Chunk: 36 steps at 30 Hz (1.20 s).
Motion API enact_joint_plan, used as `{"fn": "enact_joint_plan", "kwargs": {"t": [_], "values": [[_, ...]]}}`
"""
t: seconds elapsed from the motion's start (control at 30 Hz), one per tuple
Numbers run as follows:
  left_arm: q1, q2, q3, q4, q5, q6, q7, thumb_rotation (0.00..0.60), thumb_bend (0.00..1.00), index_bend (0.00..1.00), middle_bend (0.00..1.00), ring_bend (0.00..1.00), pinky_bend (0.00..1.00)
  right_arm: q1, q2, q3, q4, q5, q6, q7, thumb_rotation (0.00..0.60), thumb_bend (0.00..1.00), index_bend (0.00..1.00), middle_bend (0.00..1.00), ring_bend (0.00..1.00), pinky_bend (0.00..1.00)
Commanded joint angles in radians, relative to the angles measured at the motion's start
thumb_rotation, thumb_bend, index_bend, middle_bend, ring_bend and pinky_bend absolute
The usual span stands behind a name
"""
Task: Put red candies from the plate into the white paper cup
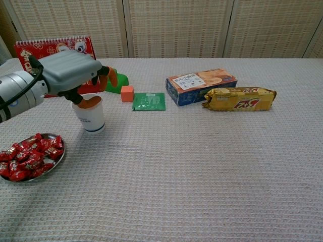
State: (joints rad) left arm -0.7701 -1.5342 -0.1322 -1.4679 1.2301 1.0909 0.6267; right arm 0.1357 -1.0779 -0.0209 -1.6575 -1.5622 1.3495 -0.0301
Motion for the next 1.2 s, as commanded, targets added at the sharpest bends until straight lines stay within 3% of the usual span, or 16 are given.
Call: {"fn": "enact_joint_plan", "kwargs": {"t": [0.03,0.2,0.4,0.5,0.67,0.87,1.2], "values": [[0.049,0.067,0.04,-0.104,0.014,0.021,-0.041,0.6,0.41,0.2,0.29,0.29,0.74,0.0,0.0,-0.002,0.001,-0.004,0.001,0.002,0.6,0.06,0.0,0.0,0.0,0.0],[0.143,0.192,0.137,-0.223,0.057,0.059,-0.102,0.6,0.38,0.11,0.19,0.25,0.8,-0.003,0.003,-0.007,-0.002,-0.017,0.009,0.005,0.6,0.06,0.0,0.0,0.0,0.0],[0.251,0.256,0.254,-0.233,0.096,0.096,-0.13,0.6,0.37,0.01,0.09,0.15,0.82,-0.007,0.001,-0.015,-0.006,-0.033,0.016,-0.005,0.6,0.06,0.0,0.0,0.0,0.0],[0.286,0.26,0.287,-0.218,0.103,0.091,-0.156,0.6,0.36,0.0,0.06,0.13,0.82,-0.006,-0.002,-0.018,-0.008,-0.037,0.013,-0.013,0.6,0.06,0.0,0.0,0.0,0.0],[0.318,0.231,0.299,-0.169,0.113,0.084,-0.168,0.6,0.36,0.0,0.06,0.13,0.83,-0.005,-0.006,-0.022,-0.011,-0.045,0.011,-0.022,0.6,0.06,0.0,0.0,0.0,0.0],[0.325,0.169,0.273,-0.093,0.108,0.067,-0.137,0.6,0.35,0.01,0.06,0.13,0.83,-0.005,-0.004,-0.024,-0.012,-0.048,0.011,-0.02,0.6,0.06,0.0,0.0,0.0,0.0],[0.328,0.104,0.238,-0.02,0.102,0.039,-0.114,0.6,0.35,0.19,0.19,0.25,0.88,-0.011,0.002,-0.021,-0.009,-0.043,0.023,-0.01,0.6,0.06,0.0,0.0,0.0,0.0]]}}
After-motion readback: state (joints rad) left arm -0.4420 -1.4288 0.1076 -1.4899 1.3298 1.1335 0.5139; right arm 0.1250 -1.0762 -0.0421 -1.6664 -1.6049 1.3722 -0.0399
